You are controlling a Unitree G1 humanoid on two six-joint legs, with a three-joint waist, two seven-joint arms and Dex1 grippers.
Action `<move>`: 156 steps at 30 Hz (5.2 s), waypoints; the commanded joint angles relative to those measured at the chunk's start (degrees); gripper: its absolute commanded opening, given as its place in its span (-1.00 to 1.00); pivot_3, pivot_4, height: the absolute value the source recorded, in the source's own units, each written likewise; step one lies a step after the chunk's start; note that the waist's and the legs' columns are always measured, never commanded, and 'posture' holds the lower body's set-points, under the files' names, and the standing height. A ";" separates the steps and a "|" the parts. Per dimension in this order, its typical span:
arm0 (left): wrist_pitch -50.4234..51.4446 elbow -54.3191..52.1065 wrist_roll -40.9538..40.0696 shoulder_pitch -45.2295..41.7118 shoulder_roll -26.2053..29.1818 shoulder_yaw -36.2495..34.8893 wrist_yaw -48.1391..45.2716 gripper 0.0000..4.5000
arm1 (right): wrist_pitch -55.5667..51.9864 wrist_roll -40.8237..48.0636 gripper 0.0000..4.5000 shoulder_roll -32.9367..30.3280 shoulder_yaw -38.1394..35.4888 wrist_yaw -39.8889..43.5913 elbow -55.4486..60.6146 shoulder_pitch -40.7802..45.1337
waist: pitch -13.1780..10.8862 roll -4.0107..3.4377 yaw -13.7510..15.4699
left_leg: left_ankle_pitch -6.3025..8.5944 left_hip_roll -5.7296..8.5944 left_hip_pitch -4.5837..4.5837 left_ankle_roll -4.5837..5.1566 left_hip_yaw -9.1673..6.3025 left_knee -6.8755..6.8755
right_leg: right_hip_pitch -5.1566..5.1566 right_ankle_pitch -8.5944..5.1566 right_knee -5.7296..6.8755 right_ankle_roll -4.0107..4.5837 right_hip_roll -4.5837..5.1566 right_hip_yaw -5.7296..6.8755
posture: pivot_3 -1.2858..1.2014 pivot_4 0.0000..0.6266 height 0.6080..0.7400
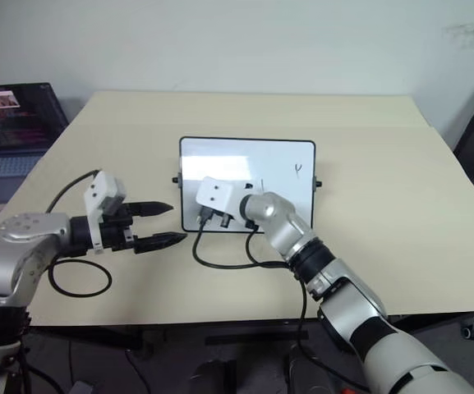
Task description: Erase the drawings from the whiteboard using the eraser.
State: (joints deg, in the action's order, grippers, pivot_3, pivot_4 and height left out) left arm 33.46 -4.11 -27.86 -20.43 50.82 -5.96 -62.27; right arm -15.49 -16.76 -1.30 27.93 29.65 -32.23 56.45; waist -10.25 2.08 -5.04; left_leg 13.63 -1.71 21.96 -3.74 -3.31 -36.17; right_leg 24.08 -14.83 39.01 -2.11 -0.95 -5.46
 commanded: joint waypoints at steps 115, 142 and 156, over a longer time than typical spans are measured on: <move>0.77 -3.56 0.65 -4.92 -3.05 3.90 -0.57 1.00 | -7.81 3.72 -0.42 -11.82 -4.88 -0.70 16.48 -16.57 | 0.03 0.09 0.02 | 0.07 0.01 -0.51 -0.05 0.03 0.07 | -0.49 -0.27 -0.03 -0.01 0.01 -0.03 | 0.03 -0.52 1.00; 2.10 -5.13 -0.65 -6.38 -3.95 3.95 -0.19 1.00 | 3.44 7.04 -0.42 -12.86 -14.25 -5.41 35.94 -25.01 | 0.00 0.08 0.26 | 0.25 0.03 0.33 -0.20 -0.02 0.11 | 0.16 -0.24 -0.17 0.20 0.06 0.04 | 0.03 -0.52 1.00; 3.18 -6.02 -1.88 -10.81 -7.32 4.98 1.18 1.00 | 2.91 9.06 -0.42 -14.30 -23.55 -11.62 40.44 -30.58 | -0.01 0.08 0.21 | 0.24 0.02 0.27 -0.20 0.00 0.09 | 0.14 -0.37 -0.10 -0.01 0.03 0.00 | 0.03 -0.52 1.00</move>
State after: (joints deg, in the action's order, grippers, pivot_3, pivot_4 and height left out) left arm 37.03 -8.76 -29.11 -29.98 43.70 -0.39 -61.40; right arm -12.19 -8.75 -15.83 6.42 19.31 5.55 25.41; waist -10.26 2.16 -4.83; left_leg 13.88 -1.68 22.23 -3.94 -3.31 -36.08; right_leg 24.22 -15.20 38.91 -2.12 -0.91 -5.46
